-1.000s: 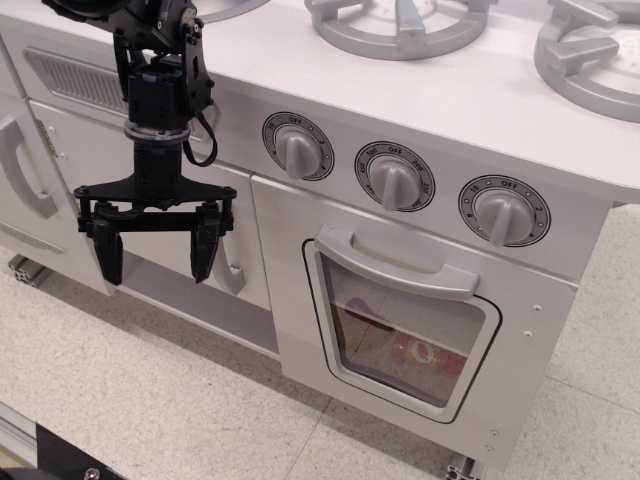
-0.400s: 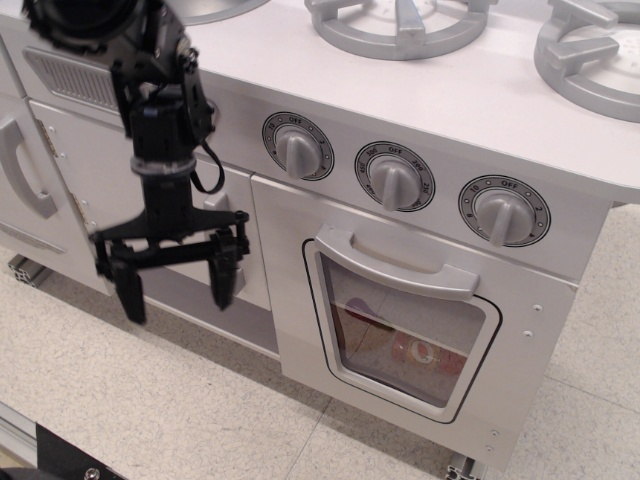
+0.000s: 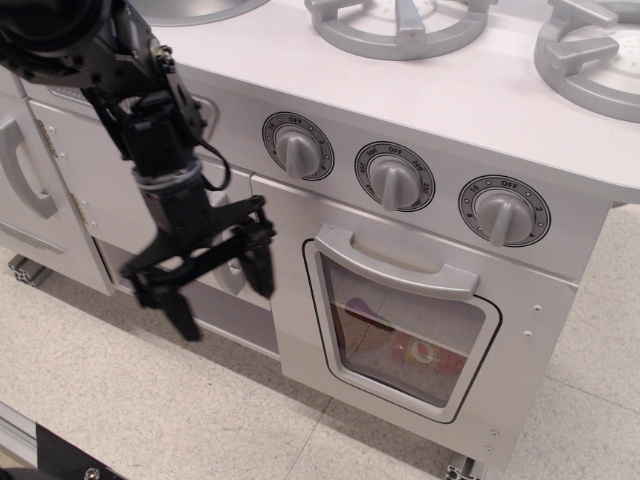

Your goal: Open oven

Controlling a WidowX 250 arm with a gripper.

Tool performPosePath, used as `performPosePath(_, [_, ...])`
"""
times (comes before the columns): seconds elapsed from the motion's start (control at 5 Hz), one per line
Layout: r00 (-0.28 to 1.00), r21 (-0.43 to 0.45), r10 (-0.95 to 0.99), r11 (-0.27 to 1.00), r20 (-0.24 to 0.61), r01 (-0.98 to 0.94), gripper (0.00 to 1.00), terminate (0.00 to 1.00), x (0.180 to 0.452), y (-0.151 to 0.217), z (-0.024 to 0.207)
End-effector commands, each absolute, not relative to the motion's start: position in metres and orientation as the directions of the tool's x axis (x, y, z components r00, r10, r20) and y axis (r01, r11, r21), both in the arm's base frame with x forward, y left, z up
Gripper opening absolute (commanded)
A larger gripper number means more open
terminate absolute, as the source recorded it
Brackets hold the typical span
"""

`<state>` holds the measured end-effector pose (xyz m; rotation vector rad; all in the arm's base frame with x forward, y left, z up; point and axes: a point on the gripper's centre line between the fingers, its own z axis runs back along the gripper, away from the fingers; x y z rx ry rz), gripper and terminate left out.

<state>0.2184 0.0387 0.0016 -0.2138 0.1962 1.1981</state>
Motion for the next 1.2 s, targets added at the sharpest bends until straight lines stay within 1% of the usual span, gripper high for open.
performPosePath(0.0, [0.201, -0.311, 0.944, 0.115, -0.26, -0.943, 1.0, 0.0, 0.245, 0.015, 0.016])
performPosePath(0.4, [0.161, -0.463, 0.969, 0.057, -0.189, -0.885, 1.0, 0.0, 0.265, 0.003, 0.019])
performPosePath(0.6, [0.138, -0.457, 0.972, 0.037, -0.19, -0.889, 1.0, 0.0, 0.28, 0.002, 0.014])
performPosePath(1.0, [0.118, -0.443, 0.977, 0.027, -0.178, -0.896, 1.0, 0.0, 0.295, -0.004, -0.003])
